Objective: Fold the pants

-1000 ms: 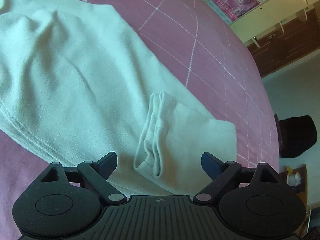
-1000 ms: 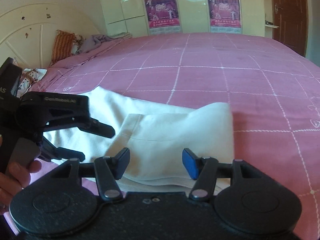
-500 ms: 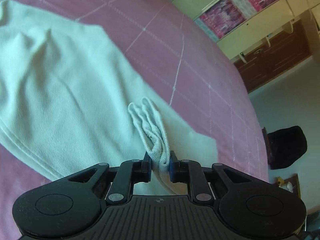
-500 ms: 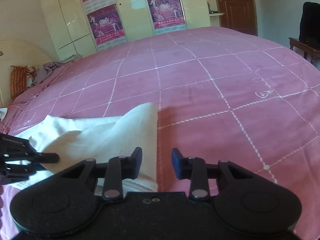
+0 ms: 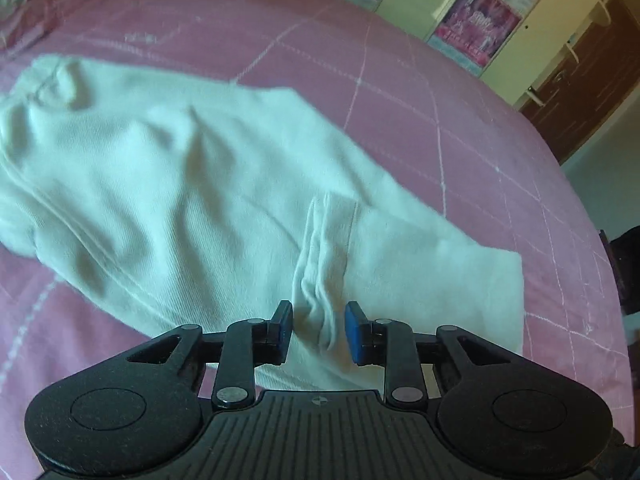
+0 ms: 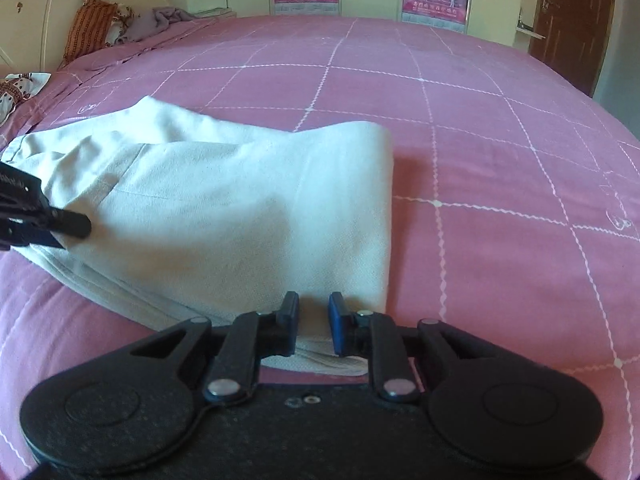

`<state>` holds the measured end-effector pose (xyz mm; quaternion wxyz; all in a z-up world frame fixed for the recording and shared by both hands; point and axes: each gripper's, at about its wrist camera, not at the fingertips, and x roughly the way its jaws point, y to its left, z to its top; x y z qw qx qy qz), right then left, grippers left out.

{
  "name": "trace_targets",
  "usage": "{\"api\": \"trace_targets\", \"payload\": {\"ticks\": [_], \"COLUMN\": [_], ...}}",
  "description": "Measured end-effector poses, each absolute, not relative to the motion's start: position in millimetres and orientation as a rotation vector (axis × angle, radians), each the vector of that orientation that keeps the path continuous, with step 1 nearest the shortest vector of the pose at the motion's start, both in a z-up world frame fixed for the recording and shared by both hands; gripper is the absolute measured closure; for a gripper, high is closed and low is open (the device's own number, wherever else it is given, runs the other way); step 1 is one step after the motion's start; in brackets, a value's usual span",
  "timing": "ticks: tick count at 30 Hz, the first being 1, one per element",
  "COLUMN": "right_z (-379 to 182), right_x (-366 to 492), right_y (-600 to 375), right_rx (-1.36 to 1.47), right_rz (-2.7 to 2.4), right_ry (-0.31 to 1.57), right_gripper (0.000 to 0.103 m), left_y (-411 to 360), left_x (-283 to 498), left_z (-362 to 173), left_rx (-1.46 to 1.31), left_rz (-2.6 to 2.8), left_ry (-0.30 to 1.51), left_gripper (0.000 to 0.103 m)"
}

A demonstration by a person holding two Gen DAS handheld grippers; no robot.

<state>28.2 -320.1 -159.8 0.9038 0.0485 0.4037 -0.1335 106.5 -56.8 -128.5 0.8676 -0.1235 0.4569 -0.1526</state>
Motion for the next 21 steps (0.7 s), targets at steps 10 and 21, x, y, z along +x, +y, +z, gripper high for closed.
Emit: {"api": "trace_targets", "payload": {"ticks": [10,21], "right_z": [-128.7,-174.2], "right_x": [56.8,80.7], "right_y": [-329.6,-328.9], "right_rx": [0.161,0.113], "right_rz": [-0.293,-0.356], "right_ry": [0.748,0.826], "right_gripper": [0.083,0.081], "left_y": [-117.9,-138.6], "left_x": [137.4,126.1], "left_z": [-134.4,-160.2], "left_rx": [-0.067,0.081], "left_rz": [-0.376,-0.371], "left_ry": [1.003,0.958], "left_gripper": [0.075,0.075]}}
